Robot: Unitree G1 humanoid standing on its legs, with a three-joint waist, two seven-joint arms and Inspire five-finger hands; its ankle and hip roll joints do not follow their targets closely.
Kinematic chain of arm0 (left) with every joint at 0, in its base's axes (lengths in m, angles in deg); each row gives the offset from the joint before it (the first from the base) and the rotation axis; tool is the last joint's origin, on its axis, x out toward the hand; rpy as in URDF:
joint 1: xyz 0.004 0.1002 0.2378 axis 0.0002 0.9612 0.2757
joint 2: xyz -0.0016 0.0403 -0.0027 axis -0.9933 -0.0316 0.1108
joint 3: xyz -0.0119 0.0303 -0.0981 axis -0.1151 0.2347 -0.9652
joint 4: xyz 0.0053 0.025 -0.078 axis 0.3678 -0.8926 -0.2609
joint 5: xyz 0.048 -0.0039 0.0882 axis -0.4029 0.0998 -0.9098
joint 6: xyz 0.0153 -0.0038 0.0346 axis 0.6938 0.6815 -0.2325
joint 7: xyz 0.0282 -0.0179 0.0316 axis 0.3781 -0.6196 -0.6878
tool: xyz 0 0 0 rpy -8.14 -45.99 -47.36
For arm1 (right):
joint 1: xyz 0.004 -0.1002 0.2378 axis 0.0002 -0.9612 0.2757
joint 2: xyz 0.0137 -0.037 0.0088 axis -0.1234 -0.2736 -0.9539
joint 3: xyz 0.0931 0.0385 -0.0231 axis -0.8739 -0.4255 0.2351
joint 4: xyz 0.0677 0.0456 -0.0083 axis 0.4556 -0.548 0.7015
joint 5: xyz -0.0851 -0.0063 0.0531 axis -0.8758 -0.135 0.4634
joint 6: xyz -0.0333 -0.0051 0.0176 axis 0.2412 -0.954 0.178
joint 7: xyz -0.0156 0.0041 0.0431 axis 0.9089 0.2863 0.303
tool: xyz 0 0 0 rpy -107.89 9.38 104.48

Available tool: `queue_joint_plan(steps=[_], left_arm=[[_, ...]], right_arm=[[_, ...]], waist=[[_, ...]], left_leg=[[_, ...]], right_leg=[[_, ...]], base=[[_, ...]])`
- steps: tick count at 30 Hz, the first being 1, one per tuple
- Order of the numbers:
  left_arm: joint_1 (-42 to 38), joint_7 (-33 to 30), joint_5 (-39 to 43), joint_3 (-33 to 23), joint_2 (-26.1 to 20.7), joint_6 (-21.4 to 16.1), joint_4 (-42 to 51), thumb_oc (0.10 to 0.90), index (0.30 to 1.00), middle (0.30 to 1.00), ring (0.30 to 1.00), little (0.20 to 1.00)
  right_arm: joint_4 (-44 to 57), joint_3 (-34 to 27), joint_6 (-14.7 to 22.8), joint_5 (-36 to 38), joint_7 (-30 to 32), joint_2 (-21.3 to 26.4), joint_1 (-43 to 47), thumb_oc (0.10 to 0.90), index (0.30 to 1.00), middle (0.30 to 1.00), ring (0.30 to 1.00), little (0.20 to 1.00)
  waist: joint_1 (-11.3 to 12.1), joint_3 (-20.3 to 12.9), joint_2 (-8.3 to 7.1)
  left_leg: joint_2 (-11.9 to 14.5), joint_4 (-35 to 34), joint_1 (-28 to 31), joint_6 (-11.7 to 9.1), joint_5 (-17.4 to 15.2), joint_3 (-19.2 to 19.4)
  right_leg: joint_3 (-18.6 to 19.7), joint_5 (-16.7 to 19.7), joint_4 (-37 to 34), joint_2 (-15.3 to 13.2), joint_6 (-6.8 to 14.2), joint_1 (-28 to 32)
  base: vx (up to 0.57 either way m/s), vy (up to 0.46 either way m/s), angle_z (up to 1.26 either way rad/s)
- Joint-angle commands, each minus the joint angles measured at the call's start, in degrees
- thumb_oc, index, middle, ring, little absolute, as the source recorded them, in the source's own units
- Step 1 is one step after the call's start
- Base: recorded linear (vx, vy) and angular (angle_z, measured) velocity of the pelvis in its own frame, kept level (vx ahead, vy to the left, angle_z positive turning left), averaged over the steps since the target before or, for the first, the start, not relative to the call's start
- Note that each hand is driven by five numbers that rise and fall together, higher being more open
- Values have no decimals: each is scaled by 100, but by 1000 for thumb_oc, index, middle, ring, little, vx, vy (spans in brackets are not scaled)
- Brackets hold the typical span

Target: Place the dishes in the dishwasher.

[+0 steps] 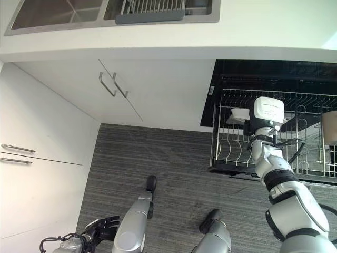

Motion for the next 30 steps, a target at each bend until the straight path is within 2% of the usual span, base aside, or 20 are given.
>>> queue_joint_plan(steps=[1, 2, 4, 9, 14, 24, 30], left_arm=[[3, 32, 118, 90, -410, -97, -47, 800, 900, 900, 900, 900], [-15, 33, 118, 81, -404, -111, -71, 800, 900, 900, 900, 900], [-73, 8, 135, 88, -382, -126, -115, 800, 900, 900, 900, 900], [-193, -19, 146, 30, -433, -43, -118, 800, 900, 900, 900, 900], [-132, 20, 54, -59, -508, 92, -2, 800, 900, 900, 900, 900], [-44, 35, -43, -217, -533, 128, -64, 800, 900, 900, 900, 900], [7, 34, -112, -354, -486, 190, -178, 800, 900, 900, 900, 900]], right_arm=[[-82, 9, -16, 235, 78, 176, 837, 400, 300, 300, 300, 300], [-98, 2, -10, 257, 45, 153, 830, 488, 432, 432, 432, 432], [-122, -11, -11, 300, -96, 85, 796, 800, 900, 900, 900, 900], [-146, -14, 123, 381, -634, 55, 645, 800, 900, 900, 900, 900], [53, -114, 182, 546, -898, 149, 450, 800, 900, 900, 900, 900], [370, -418, 264, 955, -1216, 293, 190, 800, 900, 900, 900, 900], [801, -554, 467, 1133, -1370, 384, -56, 800, 900, 900, 900, 900]], waist=[[-26, -88, -216], [-37, -85, -222], [-60, -80, -243], [-116, -101, -365], [-151, -171, -471], [-233, -292, -613], [-309, -449, -686]], left_leg=[[-18, 851, 58, 164, -1434, 395], [-17, 851, 52, 166, -1441, 403], [-18, 851, 40, 173, -1460, 428], [12, 851, 68, 177, -1504, 506], [64, 851, 161, 158, -1529, 583], [164, 851, 339, 117, -1563, 690], [215, 851, 508, 97, -1590, 782]], right_leg=[[323, 256, -1155, 391, 111, 243], [335, 259, -1155, 395, 109, 223], [351, 259, -1155, 402, 105, 191], [376, 286, -1155, 413, 128, 159], [383, 293, -1155, 421, 148, 224], [405, 272, -1155, 435, 166, 370], [395, 222, -1155, 447, 163, 536]], base=[[-37, 19, 2], [-42, 17, -1], [-44, 7, 0], [-57, -15, 0], [-37, -17, -3], [-39, -2, -5], [-17, 8, -6]])
